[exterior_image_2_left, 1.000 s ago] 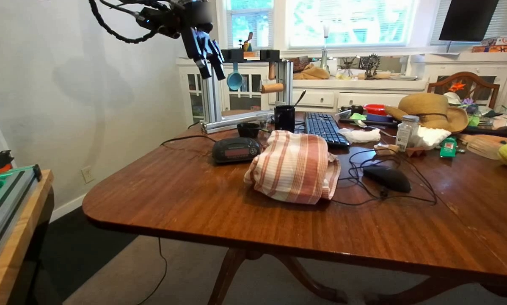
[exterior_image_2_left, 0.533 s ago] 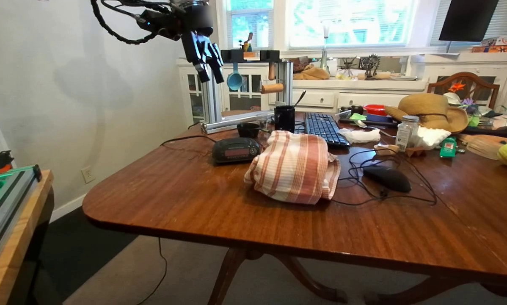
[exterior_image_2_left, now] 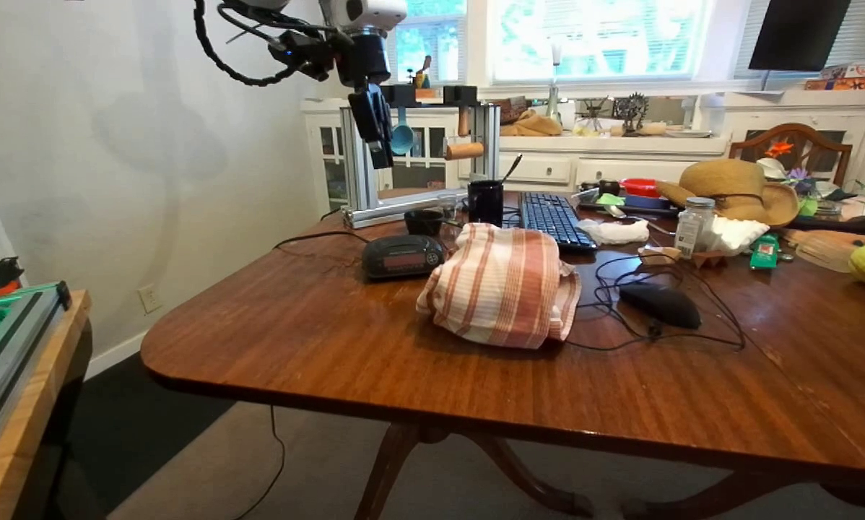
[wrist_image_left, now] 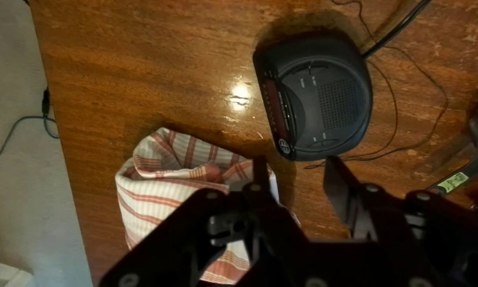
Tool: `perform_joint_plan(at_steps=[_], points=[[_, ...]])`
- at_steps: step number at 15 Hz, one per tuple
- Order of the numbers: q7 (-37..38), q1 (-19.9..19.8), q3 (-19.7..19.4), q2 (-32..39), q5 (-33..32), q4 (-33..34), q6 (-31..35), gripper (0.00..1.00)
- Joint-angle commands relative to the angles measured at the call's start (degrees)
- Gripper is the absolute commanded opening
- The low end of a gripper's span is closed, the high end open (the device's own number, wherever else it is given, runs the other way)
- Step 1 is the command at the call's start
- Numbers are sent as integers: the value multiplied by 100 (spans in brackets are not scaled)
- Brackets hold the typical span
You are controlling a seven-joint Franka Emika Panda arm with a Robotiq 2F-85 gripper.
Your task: Slightly push the CD player to the bottom-left corner
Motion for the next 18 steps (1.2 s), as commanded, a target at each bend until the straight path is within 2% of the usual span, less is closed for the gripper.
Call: perform_joint_plan(at_steps=[1, 2, 3, 5, 10, 15, 18], points=[[-659, 282, -243, 930, -91, 998, -97, 12], [-742, 350, -318, 1154, -202, 1244, -38, 4], [-922, 396, -376, 1341, -146, 1440, 75, 1], [-1244, 468, -496, 1744, 8, 1874, 242, 0], [-1764, 703, -960, 2609, -103, 2588, 856, 0], [-2464, 771, -1056, 3052, 303, 2710, 837, 0], [-2916, 754, -952, 3089, 723, 2606, 459, 0]])
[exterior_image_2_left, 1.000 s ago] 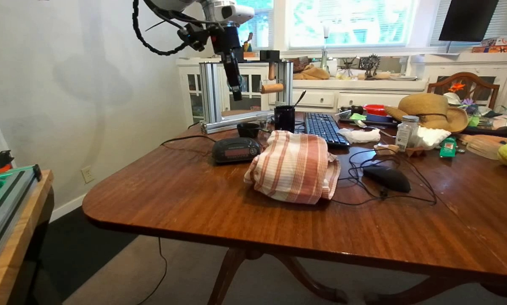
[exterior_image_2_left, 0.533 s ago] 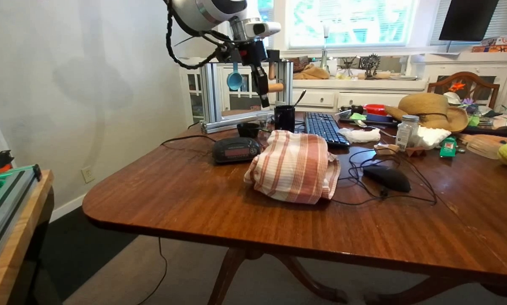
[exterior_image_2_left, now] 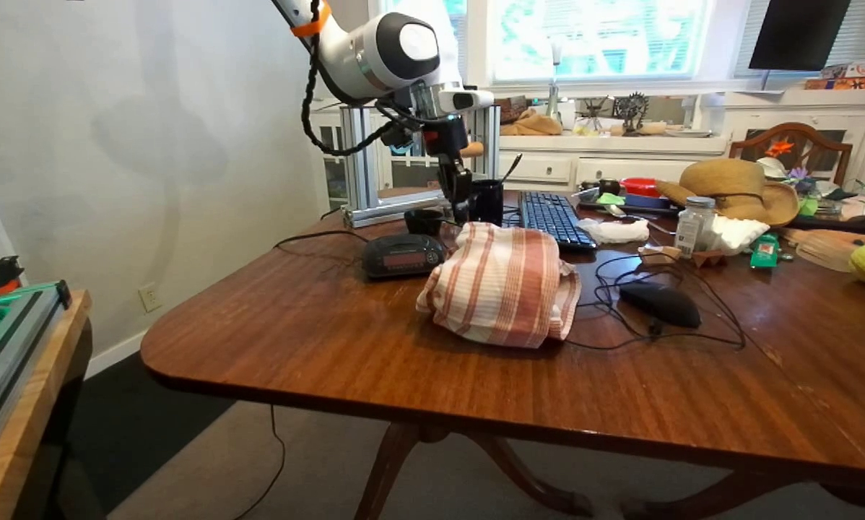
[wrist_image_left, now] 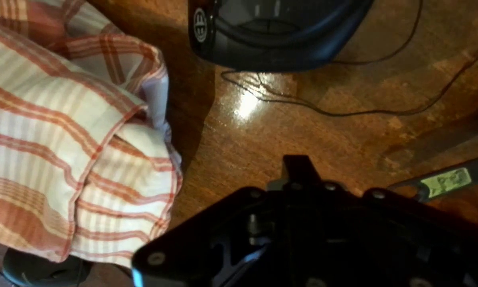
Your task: Slightly push the CD player to the bottom-left corner
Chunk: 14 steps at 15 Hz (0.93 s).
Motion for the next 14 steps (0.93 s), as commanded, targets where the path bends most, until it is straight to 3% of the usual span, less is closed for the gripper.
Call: perform_joint_plan(at_steps=[1, 14], points=[[-606, 73, 6, 119, 552, 8, -385, 0], [-951, 133, -67, -345, 854, -1064, -385, 0]])
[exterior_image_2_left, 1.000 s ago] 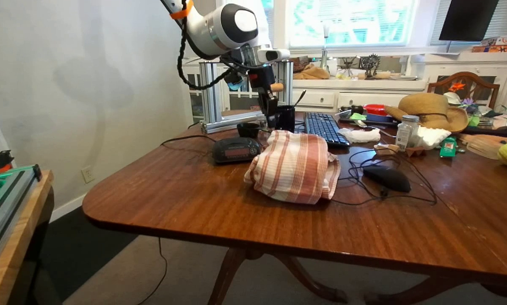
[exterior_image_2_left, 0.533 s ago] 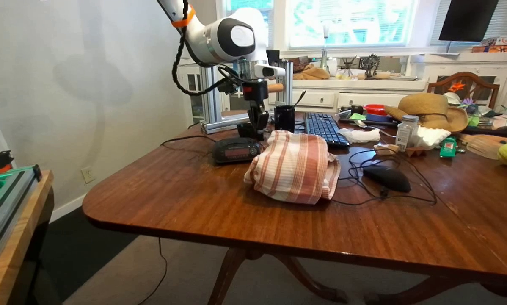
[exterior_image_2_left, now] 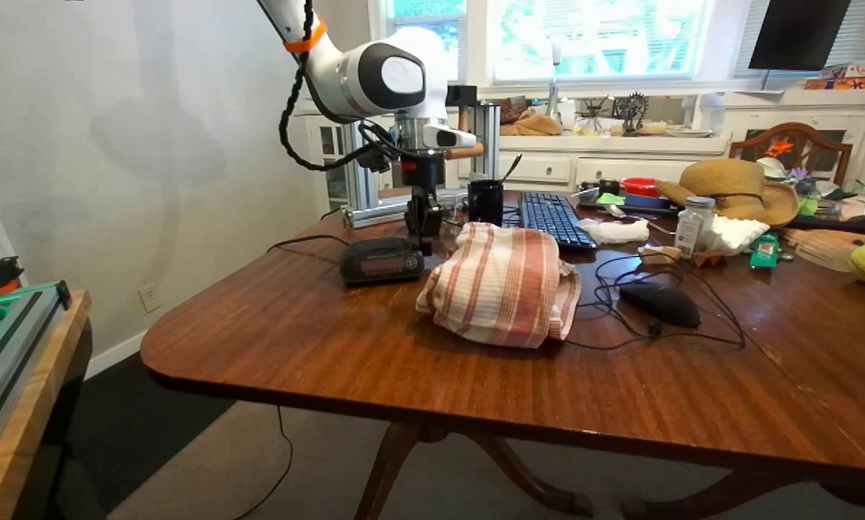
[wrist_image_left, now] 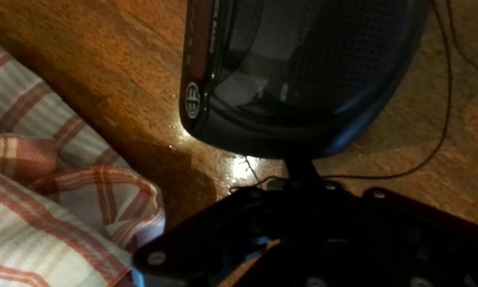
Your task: Slightly push the CD player to the bottom-left corner
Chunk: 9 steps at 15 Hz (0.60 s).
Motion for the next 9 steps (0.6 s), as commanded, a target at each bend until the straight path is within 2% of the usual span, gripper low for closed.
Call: perform_joint_plan(at_steps=[1, 9], points=[[-64, 106, -92, -470, 152, -613, -15, 0], [220, 105, -147, -1268, 124, -1362, -171, 0]])
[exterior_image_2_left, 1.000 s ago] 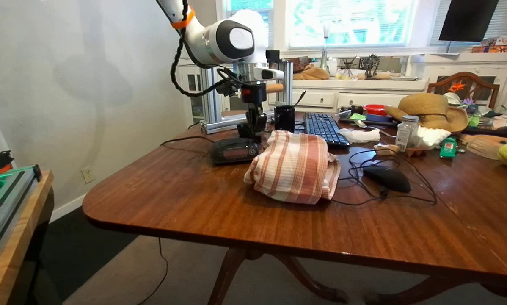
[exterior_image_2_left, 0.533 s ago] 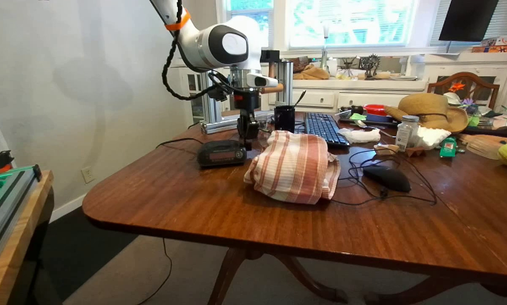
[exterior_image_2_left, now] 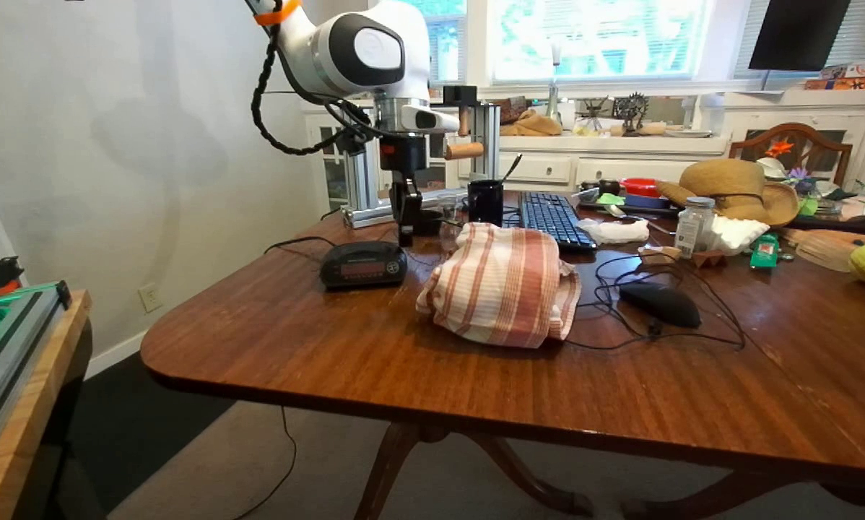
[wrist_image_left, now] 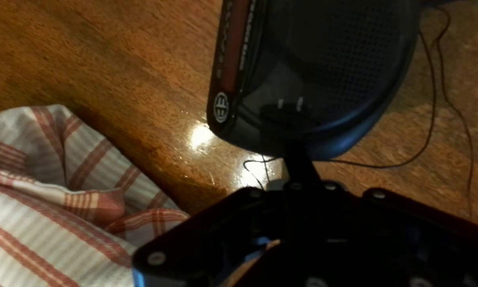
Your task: Slightly push the CD player to the bottom-left corner
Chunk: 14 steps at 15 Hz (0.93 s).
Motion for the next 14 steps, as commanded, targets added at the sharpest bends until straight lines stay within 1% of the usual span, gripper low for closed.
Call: perform_joint_plan(at_steps=[1, 4, 6, 12, 14], points=[[134, 87, -117, -461, 86, -533, -128, 0], [165, 28, -114, -599, 147, -780, -140, 0], [160, -23, -75, -668, 268, -896, -1, 0], [315, 25, -92, -823, 316, -985, 71, 0], [363, -11, -57, -863, 438, -1082, 197, 0]])
